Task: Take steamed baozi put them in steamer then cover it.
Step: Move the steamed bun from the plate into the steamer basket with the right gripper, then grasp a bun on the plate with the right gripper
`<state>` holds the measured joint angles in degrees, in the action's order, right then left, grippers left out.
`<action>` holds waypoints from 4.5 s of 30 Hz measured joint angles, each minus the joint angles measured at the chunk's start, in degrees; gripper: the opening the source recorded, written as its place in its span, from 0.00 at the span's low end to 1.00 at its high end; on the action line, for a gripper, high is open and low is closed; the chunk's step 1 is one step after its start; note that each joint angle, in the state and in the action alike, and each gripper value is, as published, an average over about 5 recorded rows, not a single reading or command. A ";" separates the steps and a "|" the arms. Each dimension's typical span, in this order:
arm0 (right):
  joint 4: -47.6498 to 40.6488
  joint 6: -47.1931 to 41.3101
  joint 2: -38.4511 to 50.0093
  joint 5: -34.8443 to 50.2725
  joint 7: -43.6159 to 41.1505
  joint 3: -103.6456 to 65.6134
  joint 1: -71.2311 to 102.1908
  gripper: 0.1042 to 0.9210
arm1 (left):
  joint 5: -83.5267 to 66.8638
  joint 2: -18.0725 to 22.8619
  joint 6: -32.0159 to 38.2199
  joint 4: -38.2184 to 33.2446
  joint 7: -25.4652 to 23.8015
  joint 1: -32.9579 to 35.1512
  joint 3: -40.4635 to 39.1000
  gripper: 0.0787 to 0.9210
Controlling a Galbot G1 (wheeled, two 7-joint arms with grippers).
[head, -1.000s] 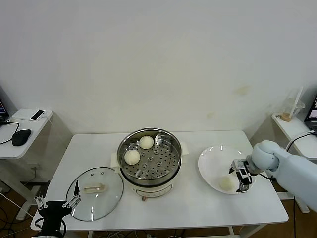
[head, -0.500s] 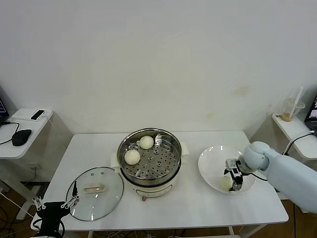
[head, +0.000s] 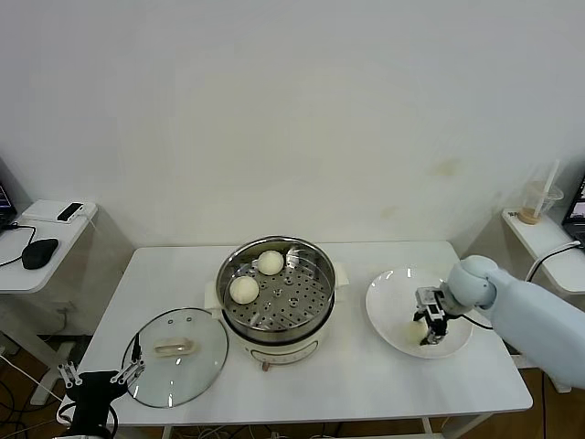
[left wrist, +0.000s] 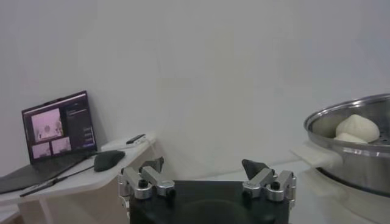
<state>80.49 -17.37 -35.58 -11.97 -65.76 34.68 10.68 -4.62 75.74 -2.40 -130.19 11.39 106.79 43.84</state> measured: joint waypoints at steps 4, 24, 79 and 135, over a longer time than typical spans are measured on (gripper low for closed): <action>0.69 0.21 0.66 1.19 -1.11 0.94 -3.11 0.59 | -0.05 -0.07 0.00 -0.23 0.00 -0.05 -0.02 0.88; 2.46 -1.97 -8.39 11.45 -1.22 11.15 -29.09 0.60 | -0.17 0.17 -0.19 -0.54 0.07 0.46 0.48 0.88; 4.23 20.44 -31.34 8.81 5.31 32.12 -33.70 0.87 | -0.05 2.82 -0.28 -1.84 -0.01 1.17 2.94 0.88; -11.34 7.96 -1.04 -10.76 0.08 -10.75 3.40 0.88 | -0.21 -0.99 -0.33 -0.95 -0.10 0.83 1.23 0.88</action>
<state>69.15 -9.41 -36.62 -22.73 -65.68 23.93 14.09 -4.83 74.75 -2.73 -131.14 11.29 107.62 45.08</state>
